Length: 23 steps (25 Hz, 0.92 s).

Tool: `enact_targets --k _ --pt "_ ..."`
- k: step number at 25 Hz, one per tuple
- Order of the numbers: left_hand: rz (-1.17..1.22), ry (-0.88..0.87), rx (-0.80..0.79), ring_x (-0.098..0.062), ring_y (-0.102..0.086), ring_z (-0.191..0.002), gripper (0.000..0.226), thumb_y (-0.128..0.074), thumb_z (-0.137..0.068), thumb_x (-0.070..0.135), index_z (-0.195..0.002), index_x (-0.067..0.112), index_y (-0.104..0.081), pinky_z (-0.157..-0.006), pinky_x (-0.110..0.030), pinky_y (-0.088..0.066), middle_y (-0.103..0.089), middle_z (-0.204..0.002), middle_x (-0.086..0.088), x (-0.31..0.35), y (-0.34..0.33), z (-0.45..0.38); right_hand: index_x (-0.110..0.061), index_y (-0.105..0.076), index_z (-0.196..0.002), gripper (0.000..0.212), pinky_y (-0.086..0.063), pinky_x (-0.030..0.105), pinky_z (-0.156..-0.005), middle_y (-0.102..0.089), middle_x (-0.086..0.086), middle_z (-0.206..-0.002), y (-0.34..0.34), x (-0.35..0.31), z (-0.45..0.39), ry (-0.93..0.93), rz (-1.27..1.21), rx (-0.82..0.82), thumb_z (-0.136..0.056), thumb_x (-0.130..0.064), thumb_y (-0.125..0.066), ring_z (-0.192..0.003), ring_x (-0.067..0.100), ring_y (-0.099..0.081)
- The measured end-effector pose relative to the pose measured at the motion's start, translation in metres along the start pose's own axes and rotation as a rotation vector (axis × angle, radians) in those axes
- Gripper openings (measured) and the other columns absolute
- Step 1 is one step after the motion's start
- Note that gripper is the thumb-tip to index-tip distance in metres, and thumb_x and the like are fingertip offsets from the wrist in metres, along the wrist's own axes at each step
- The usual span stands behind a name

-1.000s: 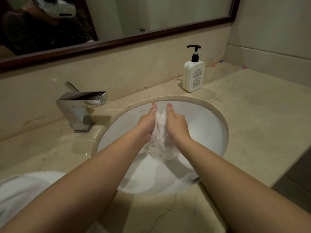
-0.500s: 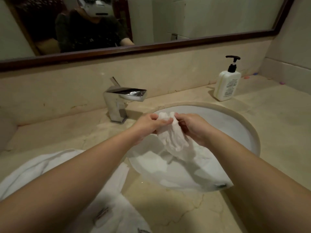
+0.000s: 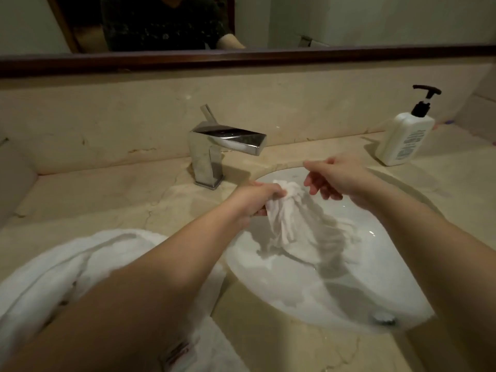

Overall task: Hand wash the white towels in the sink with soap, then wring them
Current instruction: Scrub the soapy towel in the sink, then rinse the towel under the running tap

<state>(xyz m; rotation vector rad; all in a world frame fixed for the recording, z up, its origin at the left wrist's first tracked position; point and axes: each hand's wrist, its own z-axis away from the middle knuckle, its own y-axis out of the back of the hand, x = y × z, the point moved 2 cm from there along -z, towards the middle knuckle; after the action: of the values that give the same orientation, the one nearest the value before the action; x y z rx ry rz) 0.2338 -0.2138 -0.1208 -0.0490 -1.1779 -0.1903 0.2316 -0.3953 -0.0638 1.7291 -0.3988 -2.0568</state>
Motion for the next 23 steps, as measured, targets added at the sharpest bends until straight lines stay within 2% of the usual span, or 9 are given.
enact_targets --k 3,5,7,10,11,14,15,18,23 --pt "0.074 0.086 -0.039 -0.02 -0.069 -0.096 0.015 -0.071 -0.093 0.015 -0.105 0.007 -0.068 -0.09 -0.034 -0.057 -0.074 -0.101 -0.005 -0.002 0.004 0.005 -0.004 -0.07 -0.08 0.044 -0.031 0.023 -0.045 -0.061 0.002 -0.056 -0.002 -0.041 -0.028 0.098 0.036 0.048 -0.102 -0.038 -0.054 -0.046 0.012 -0.045" --pt "0.111 0.121 -0.02 -0.017 -0.064 -0.09 0.007 -0.067 -0.096 0.012 -0.09 0.012 -0.064 -0.086 -0.031 -0.052 -0.069 -0.096 -0.002 0.0 0.006 0.009 -0.002 -0.07 -0.083 0.045 -0.028 0.024 -0.047 -0.055 0.002 -0.059 -0.01 -0.065 -0.048 0.145 0.063 0.012 -0.102 -0.04 -0.054 -0.049 0.011 -0.04" --pt "0.147 0.139 -0.001 -0.013 -0.06 -0.08 0.022 -0.065 -0.097 0.008 -0.079 0.018 -0.057 -0.084 -0.029 -0.049 -0.065 -0.087 0.001 -0.001 0.007 0.01 -0.005 -0.07 -0.082 0.044 -0.028 0.024 -0.048 -0.052 0.001 -0.061 -0.023 -0.086 -0.068 0.176 0.109 -0.032 -0.1 -0.043 -0.057 -0.052 0.011 -0.039" --pt "0.171 0.163 0.053 -0.012 -0.061 -0.072 0.015 -0.064 -0.098 0.009 -0.084 0.014 -0.062 -0.066 -0.022 -0.049 -0.067 -0.082 0.0 -0.004 0.007 0.005 -0.011 -0.068 -0.079 0.041 -0.036 0.024 -0.054 -0.055 -0.001 -0.065 -0.04 -0.11 -0.094 0.223 0.219 -0.069 -0.094 -0.049 -0.063 -0.058 0.012 -0.045" --pt "0.196 0.163 0.08 -0.014 -0.064 -0.076 0.007 -0.064 -0.098 0.01 -0.091 0.012 -0.066 -0.069 -0.024 -0.052 -0.069 -0.086 -0.002 -0.004 0.008 0.002 -0.012 -0.066 -0.076 0.041 -0.038 0.025 -0.057 -0.056 -0.001 -0.065 -0.044 -0.116 -0.102 0.245 0.274 -0.091 -0.093 -0.049 -0.064 -0.06 0.013 -0.047" --pt "0.266 0.218 0.15 -0.026 -0.067 -0.104 0.008 -0.066 -0.094 0.014 -0.101 0.012 -0.071 -0.097 -0.037 -0.053 -0.073 -0.109 -0.009 -0.002 0.009 0.001 -0.014 -0.063 -0.072 0.04 -0.041 0.025 -0.061 -0.059 -0.002 -0.067 -0.056 -0.127 -0.119 0.302 0.38 -0.158 -0.09 -0.049 -0.068 -0.063 0.013 -0.052" --pt "0.292 0.231 0.161 -0.026 -0.066 -0.105 0.003 -0.066 -0.094 0.013 -0.094 0.013 -0.069 -0.095 -0.035 -0.052 -0.072 -0.111 -0.008 -0.003 0.009 0.0 -0.014 -0.063 -0.071 0.041 -0.042 0.025 -0.062 -0.061 -0.001 -0.068 -0.059 -0.128 -0.124 0.315 0.411 -0.167 -0.088 -0.051 -0.07 -0.065 0.013 -0.054" --pt "0.342 0.259 0.18 -0.024 -0.063 -0.088 0.014 -0.063 -0.095 0.01 -0.083 0.016 -0.064 -0.066 -0.025 -0.045 -0.069 -0.098 -0.008 -0.005 0.009 -0.001 -0.012 -0.064 -0.069 0.045 -0.044 0.025 -0.06 -0.062 0.001 -0.068 -0.072 -0.13 -0.138 0.351 0.48 -0.198 -0.084 -0.054 -0.072 -0.065 0.015 -0.055" --pt "0.453 0.299 0.19 -0.018 -0.061 -0.068 0.008 -0.058 -0.098 0.011 -0.102 0.007 -0.064 -0.052 -0.022 -0.044 -0.067 -0.083 -0.007 0.003 0.009 0.006 -0.003 -0.069 -0.073 0.053 -0.046 0.027 -0.06 -0.065 0.009 -0.069 -0.076 -0.132 -0.155 0.417 0.408 -0.176 -0.083 -0.055 -0.073 -0.064 0.016 -0.056"
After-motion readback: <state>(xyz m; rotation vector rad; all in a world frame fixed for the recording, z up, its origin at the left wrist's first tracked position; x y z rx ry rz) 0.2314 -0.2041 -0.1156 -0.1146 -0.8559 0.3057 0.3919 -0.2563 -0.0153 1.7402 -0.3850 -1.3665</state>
